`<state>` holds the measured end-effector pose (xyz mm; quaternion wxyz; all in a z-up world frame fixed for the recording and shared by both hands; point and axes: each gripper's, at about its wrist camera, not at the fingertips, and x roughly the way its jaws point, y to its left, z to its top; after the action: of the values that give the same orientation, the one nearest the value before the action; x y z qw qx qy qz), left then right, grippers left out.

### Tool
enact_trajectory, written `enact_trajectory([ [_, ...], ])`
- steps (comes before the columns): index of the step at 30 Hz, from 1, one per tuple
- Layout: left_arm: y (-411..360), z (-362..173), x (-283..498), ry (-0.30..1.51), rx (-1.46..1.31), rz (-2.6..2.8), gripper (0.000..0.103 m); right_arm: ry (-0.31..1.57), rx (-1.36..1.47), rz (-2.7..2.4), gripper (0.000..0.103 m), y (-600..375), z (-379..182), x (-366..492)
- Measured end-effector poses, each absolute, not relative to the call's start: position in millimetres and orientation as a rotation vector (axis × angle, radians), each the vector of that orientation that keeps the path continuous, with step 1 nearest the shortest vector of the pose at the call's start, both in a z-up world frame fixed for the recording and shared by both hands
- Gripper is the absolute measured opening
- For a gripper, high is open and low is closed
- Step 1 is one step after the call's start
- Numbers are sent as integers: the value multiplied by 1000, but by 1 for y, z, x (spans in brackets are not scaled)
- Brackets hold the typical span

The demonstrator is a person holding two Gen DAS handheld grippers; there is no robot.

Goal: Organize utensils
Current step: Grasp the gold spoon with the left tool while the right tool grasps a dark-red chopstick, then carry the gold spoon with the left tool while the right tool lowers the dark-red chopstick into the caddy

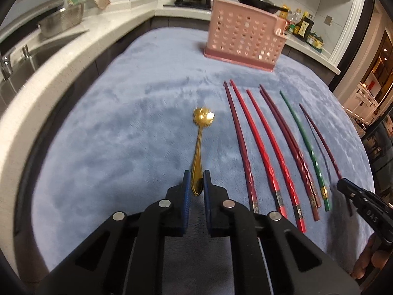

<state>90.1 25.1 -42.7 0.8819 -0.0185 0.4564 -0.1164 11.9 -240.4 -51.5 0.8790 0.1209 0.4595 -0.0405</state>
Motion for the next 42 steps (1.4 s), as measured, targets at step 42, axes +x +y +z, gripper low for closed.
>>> enact_trajectory([
  [42,-19,181,229,481,-57,-327,1,427,329,18,7,-298,182,148],
])
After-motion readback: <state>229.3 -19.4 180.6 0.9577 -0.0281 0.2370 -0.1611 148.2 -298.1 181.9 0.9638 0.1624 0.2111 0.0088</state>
